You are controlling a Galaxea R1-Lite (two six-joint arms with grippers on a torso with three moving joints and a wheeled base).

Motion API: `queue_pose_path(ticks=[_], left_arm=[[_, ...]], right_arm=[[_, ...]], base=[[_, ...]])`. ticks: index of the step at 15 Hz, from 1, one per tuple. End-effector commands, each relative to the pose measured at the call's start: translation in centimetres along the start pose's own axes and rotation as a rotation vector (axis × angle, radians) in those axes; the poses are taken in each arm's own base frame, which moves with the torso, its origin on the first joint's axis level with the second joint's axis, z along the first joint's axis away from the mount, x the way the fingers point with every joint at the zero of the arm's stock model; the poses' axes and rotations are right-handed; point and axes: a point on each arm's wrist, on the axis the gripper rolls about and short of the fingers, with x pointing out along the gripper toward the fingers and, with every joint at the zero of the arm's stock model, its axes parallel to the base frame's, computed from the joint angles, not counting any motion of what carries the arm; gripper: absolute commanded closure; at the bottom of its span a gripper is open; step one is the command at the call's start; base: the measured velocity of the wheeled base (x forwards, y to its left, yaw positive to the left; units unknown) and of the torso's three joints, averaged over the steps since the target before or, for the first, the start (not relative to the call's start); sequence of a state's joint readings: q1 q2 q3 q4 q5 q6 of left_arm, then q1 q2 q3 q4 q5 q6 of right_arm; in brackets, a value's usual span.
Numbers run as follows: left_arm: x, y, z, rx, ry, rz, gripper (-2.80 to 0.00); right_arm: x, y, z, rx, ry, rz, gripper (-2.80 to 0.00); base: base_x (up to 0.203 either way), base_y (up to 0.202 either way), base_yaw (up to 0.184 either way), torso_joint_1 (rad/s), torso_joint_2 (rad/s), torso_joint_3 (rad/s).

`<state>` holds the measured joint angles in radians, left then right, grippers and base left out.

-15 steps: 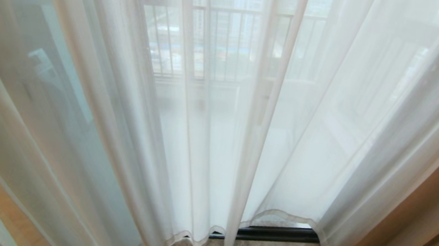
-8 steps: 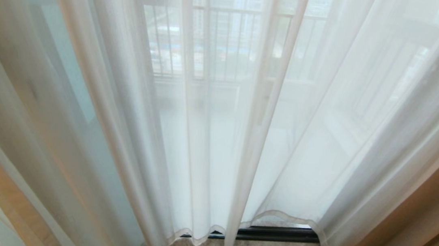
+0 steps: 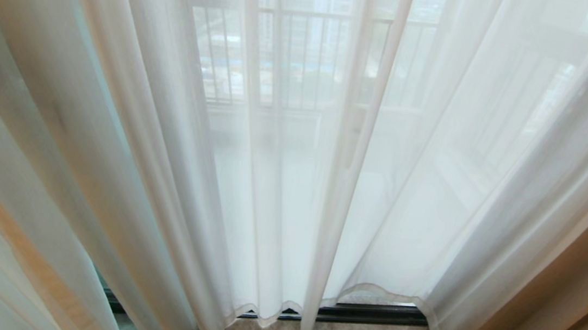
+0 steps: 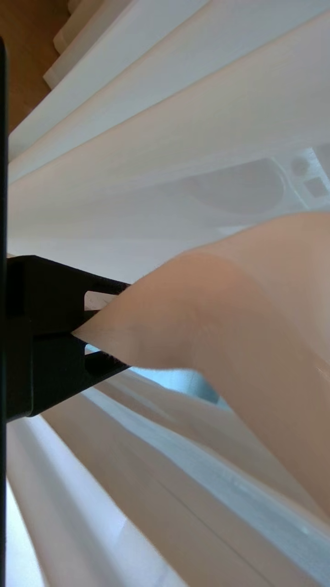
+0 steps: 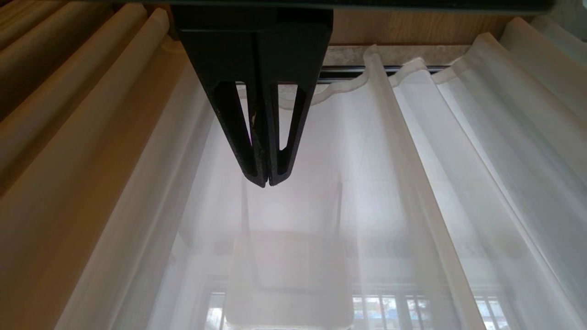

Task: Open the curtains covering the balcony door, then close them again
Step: Pull the inner curtains open on both sides

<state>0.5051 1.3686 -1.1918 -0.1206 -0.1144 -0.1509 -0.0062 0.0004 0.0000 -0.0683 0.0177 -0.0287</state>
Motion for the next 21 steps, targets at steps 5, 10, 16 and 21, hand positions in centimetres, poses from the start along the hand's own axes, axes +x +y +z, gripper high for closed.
queue_pose_path(ticks=[5,10,16,21], left_arm=[[-0.15,-0.89,-0.49,0.0,0.016,-0.048,0.0],[-0.48,-0.85,-0.29,0.003,0.005,-0.038,0.0],[-0.62,-0.71,-0.22,0.007,0.0,-0.028,0.0],[-0.67,-0.17,-0.14,0.003,-0.003,-0.005,0.0]], right_arm=[[0.0,0.0,0.01,0.0,-0.001,0.0,0.0],[0.0,0.0,0.01,0.0,-0.001,0.001,0.0],[0.0,0.0,0.01,0.0,-0.001,0.001,0.0],[0.0,0.0,0.01,0.0,-0.001,-0.001,0.0]], base=[[0.0,0.0,0.0,0.0,0.0,0.0],[0.0,0.0,0.0,0.0,0.0,0.0],[0.0,0.0,0.0,0.0,0.0,0.0],[0.0,0.0,0.0,0.0,0.0,0.0]])
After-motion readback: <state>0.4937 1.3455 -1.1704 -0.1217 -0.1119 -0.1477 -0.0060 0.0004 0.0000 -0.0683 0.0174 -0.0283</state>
